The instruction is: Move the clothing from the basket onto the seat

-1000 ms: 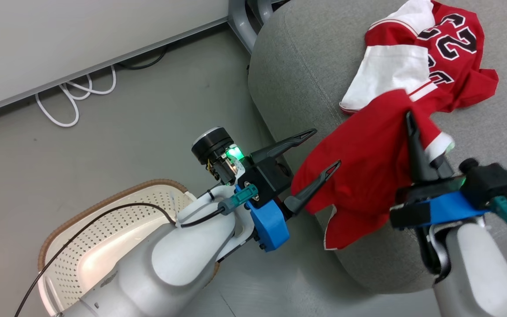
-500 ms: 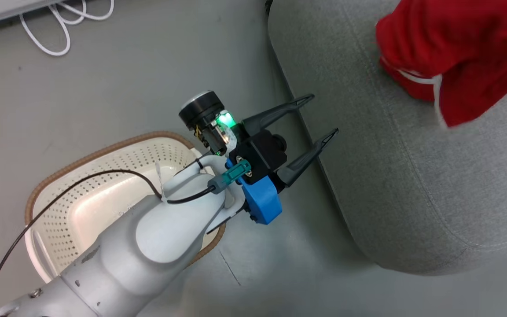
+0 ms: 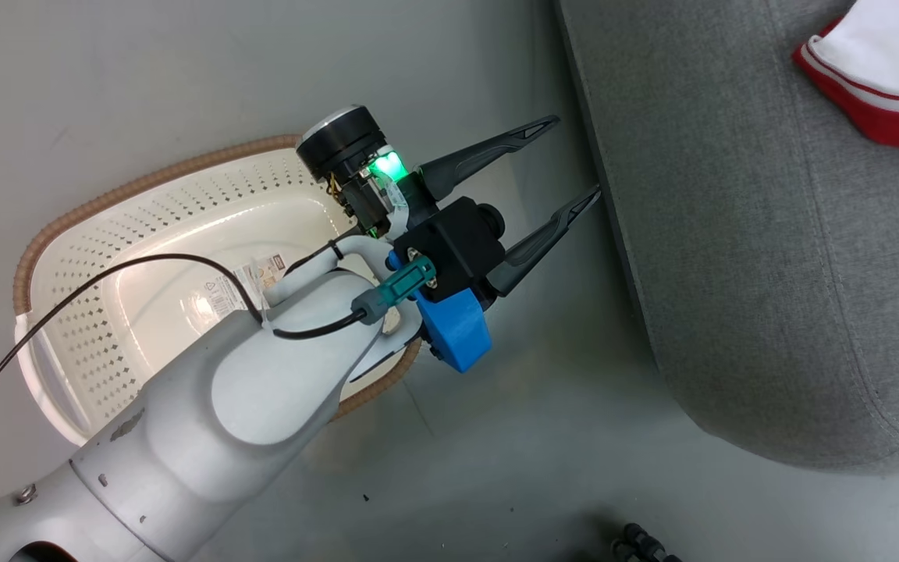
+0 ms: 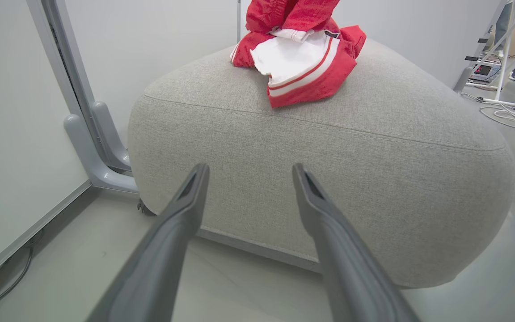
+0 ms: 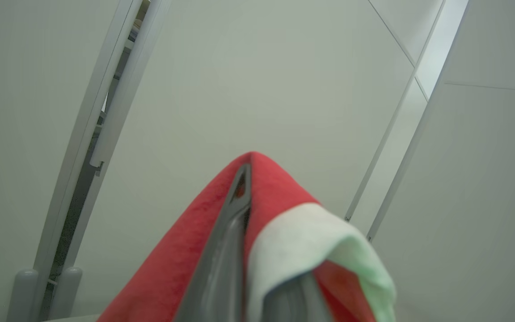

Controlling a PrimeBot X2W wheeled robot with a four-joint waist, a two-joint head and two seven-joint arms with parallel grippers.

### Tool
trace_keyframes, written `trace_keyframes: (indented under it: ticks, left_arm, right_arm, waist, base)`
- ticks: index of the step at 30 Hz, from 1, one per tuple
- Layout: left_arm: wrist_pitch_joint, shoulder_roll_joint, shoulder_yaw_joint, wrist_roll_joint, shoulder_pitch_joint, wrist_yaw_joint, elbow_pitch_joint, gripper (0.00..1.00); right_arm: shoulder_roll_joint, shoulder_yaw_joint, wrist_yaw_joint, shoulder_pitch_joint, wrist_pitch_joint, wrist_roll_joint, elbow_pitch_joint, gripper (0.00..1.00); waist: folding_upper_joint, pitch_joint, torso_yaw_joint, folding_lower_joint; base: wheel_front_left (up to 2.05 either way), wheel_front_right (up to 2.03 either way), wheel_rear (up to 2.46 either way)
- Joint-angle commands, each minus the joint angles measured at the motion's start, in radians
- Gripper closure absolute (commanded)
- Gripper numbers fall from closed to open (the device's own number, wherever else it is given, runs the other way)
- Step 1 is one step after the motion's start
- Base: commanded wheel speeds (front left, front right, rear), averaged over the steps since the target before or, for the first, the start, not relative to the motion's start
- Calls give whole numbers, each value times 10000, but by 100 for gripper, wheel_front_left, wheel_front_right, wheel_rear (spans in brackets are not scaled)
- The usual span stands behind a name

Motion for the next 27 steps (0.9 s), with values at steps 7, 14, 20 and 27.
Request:
trace_keyframes:
  ticks: [7, 14, 20, 27]
  left_arm:
    - [34, 174, -87, 48, -172, 47, -196, 0]
    - [107, 347, -122, 3, -174, 121, -280, 0]
    - [171, 449, -171, -75, -90, 158, -323, 0]
    - [72, 404, -197, -199, 146, 259, -256, 0]
  right_arm:
    - [375, -436, -7, 588, 1, -109, 1509, 100]
    - [999, -556, -7, 1097, 2, -431, 2530, 100]
    - [1806, -757, -7, 1579, 2, -726, 2546, 100]
    - [2580, -1173, -7, 2434, 2, -1083, 1944, 0]
  waist:
    - [0, 508, 199, -2]
    - [0, 603, 164, -2]
    - [0, 532, 42, -2]
    - [0, -84, -154, -2]
  base:
    - [0, 0, 0]
    - [0, 0, 0]
    - [0, 0, 0]
    - [0, 0, 0]
